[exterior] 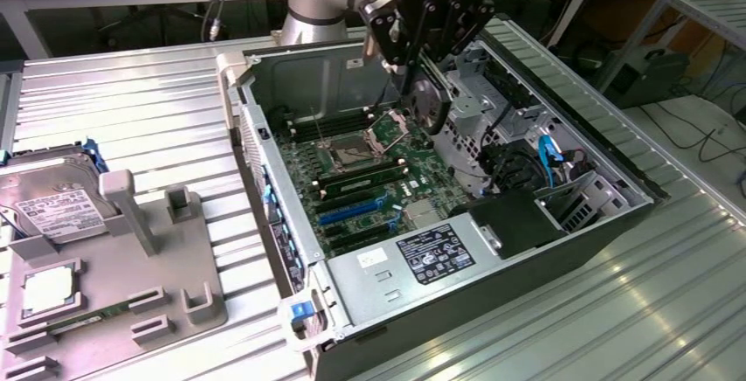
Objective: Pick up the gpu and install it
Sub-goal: 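Pick up the gpu and move the gpu toward the slot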
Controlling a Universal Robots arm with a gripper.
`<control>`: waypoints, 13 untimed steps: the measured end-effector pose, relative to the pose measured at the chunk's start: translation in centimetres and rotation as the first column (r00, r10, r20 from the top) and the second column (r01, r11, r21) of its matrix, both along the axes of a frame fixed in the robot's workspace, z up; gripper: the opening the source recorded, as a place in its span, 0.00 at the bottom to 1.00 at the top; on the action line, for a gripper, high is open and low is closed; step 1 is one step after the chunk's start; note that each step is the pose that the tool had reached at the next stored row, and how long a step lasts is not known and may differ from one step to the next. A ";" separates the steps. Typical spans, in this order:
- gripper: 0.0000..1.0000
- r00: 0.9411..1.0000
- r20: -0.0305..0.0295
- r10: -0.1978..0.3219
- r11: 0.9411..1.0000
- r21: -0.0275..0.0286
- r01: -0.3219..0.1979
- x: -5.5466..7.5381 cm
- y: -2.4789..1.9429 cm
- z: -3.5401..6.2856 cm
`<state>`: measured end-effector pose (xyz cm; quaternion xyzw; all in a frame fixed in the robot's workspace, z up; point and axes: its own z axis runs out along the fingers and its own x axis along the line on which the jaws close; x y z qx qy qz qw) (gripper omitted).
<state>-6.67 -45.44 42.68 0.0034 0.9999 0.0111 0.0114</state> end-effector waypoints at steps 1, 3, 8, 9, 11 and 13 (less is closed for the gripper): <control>0.28 1.000 0.000 0.000 1.000 0.000 0.000 0.3 0.00 0.00; 0.28 1.000 0.000 0.000 1.000 0.000 0.000 0.7 0.00 -0.01; 0.28 1.000 0.000 0.000 1.000 0.000 0.000 0.8 0.00 -0.01; 0.28 1.000 0.000 0.000 1.000 0.000 0.000 0.8 0.00 -0.01; 0.28 1.000 0.000 0.000 1.000 0.000 0.000 0.8 0.00 -0.01; 0.28 1.000 0.000 0.000 1.000 0.000 0.000 0.8 0.00 -0.01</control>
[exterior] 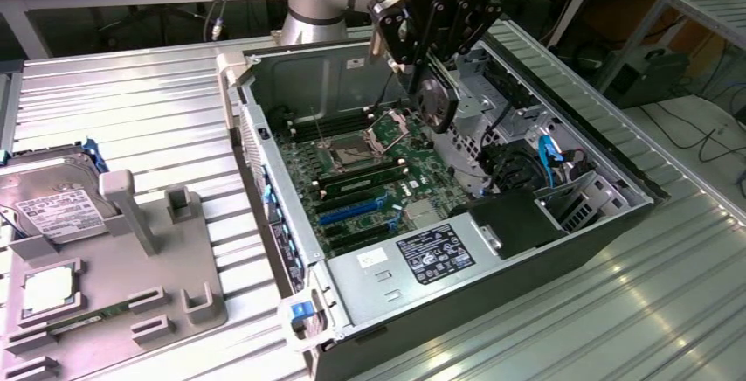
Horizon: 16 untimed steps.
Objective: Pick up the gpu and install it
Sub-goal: 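Insert the gpu into the slot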
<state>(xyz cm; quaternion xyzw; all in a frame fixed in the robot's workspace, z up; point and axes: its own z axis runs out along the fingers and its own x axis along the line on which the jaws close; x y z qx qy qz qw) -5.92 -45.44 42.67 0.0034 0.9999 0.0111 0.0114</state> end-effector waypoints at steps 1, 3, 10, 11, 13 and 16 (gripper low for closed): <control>0.28 1.000 0.000 0.000 1.000 0.000 0.000 0.0 0.00 0.00; 0.28 1.000 0.000 0.000 1.000 0.000 0.000 0.0 0.00 0.00; 0.28 1.000 0.000 0.017 1.000 0.000 -0.017 0.0 0.00 0.00; 0.28 1.000 0.000 0.027 1.000 0.000 -0.027 0.0 0.00 0.00; 0.28 0.998 0.000 0.055 0.998 0.000 -0.055 0.0 0.00 0.00; 0.28 0.994 0.000 0.106 0.994 0.000 -0.106 0.0 0.00 0.00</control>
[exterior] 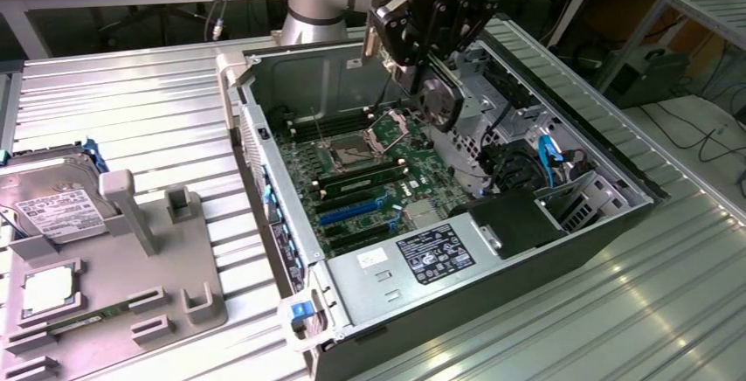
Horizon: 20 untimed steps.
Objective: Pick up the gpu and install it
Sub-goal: 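Insert the gpu into the slot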
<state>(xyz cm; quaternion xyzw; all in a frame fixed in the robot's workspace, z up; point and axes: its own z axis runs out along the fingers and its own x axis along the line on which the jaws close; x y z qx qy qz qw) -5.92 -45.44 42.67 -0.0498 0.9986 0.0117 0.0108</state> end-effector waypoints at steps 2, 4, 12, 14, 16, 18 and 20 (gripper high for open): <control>0.28 0.999 0.000 0.042 0.999 0.000 -0.042 0.0 0.00 0.00; 0.28 0.997 0.000 0.075 0.997 0.000 -0.075 0.0 0.00 0.00; 0.28 0.979 0.000 0.204 0.979 0.000 -0.204 0.0 0.00 0.00; 0.28 0.972 0.000 0.234 0.972 0.000 -0.234 0.0 0.00 0.00; 0.28 0.962 0.000 0.272 0.962 0.000 -0.272 0.0 0.00 0.00; 0.28 0.954 0.000 0.300 0.954 0.000 -0.300 0.0 0.00 0.00; 0.28 0.945 0.000 0.328 0.945 0.000 -0.328 0.0 0.00 0.00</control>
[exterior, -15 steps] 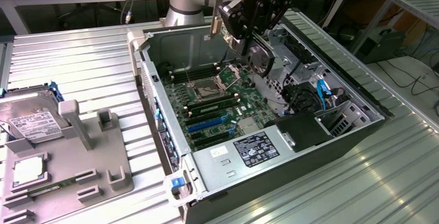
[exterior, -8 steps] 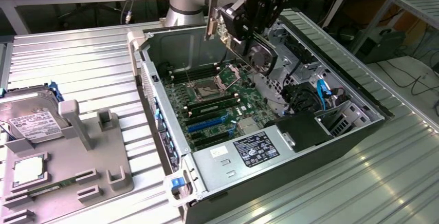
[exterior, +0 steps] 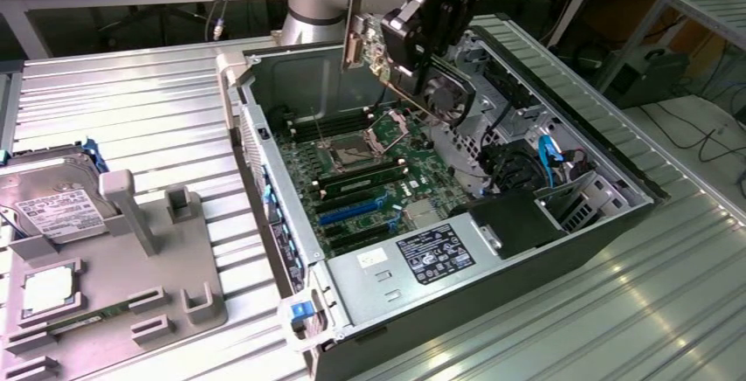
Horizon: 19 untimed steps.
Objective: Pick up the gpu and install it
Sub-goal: 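Insert the gpu into the slot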
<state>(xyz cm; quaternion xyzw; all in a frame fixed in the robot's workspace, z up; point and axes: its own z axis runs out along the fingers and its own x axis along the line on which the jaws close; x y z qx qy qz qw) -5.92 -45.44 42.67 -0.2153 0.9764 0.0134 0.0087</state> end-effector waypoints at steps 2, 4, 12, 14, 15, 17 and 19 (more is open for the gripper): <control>0.28 1.000 0.000 0.028 1.000 0.000 -0.028 0.0 0.00 0.00; 0.28 0.998 0.000 0.057 0.998 0.000 -0.057 0.0 0.00 0.00; 0.28 0.984 0.000 0.180 0.984 0.000 -0.180 0.0 0.00 0.01; 0.28 0.978 0.000 0.207 0.978 0.000 -0.207 0.0 0.00 0.01; 0.28 0.975 0.000 0.220 0.975 0.000 -0.220 0.0 0.00 0.00; 0.28 0.969 0.000 0.247 0.969 0.000 -0.247 0.0 0.00 0.00; 0.28 0.962 0.000 0.274 0.962 0.000 -0.274 0.0 0.00 0.00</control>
